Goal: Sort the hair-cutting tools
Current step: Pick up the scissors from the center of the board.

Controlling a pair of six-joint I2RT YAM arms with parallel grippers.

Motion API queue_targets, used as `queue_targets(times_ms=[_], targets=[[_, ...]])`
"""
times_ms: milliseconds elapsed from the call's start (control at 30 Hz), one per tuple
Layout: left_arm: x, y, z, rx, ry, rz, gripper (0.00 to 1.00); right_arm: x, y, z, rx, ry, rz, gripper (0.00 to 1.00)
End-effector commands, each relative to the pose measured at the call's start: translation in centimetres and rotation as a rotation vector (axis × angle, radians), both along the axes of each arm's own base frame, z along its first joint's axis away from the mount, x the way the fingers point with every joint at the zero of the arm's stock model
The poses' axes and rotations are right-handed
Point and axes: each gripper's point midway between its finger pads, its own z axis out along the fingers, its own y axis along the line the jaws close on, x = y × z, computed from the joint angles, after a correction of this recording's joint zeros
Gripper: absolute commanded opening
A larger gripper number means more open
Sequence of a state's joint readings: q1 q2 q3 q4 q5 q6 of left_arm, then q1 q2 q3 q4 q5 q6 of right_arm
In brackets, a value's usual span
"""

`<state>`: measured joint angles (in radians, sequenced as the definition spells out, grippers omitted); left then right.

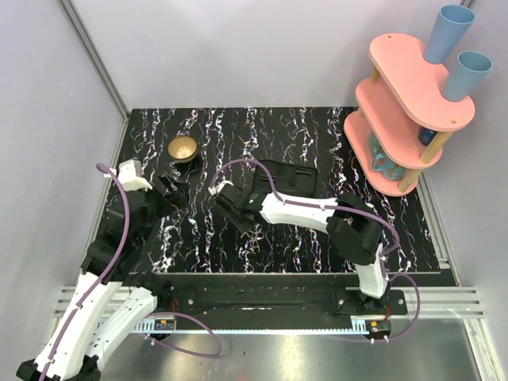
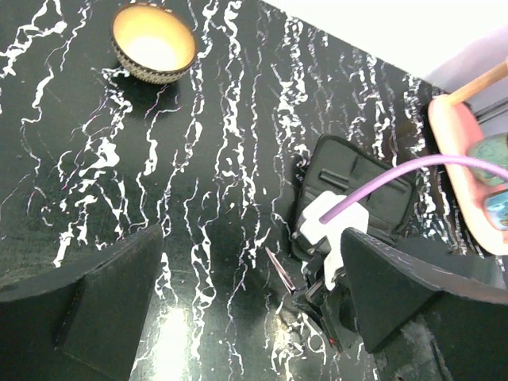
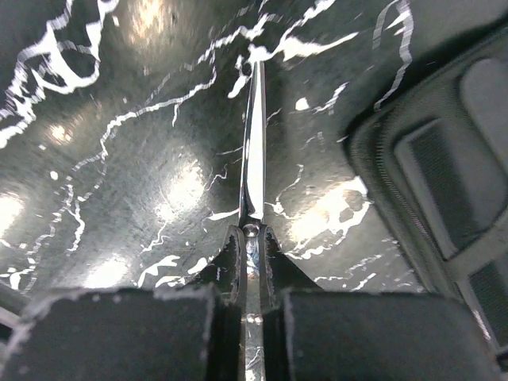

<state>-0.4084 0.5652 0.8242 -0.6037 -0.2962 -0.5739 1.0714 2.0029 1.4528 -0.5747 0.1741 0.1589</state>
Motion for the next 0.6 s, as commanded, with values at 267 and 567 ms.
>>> queue_targets(times_ms=[267,567], targets=[[0.9,-5.6,6.1,-0.239,-0.242,-0.244,0.99,11.8,-4.1,24.1,0.517,-0.364,-0.577,0.00],[3.7,-12.6,11.2,-0.471,-0.400,-0.526,0.99,12.8,-8.5,40.5,0.941,-0.558,-0.789,0.00]])
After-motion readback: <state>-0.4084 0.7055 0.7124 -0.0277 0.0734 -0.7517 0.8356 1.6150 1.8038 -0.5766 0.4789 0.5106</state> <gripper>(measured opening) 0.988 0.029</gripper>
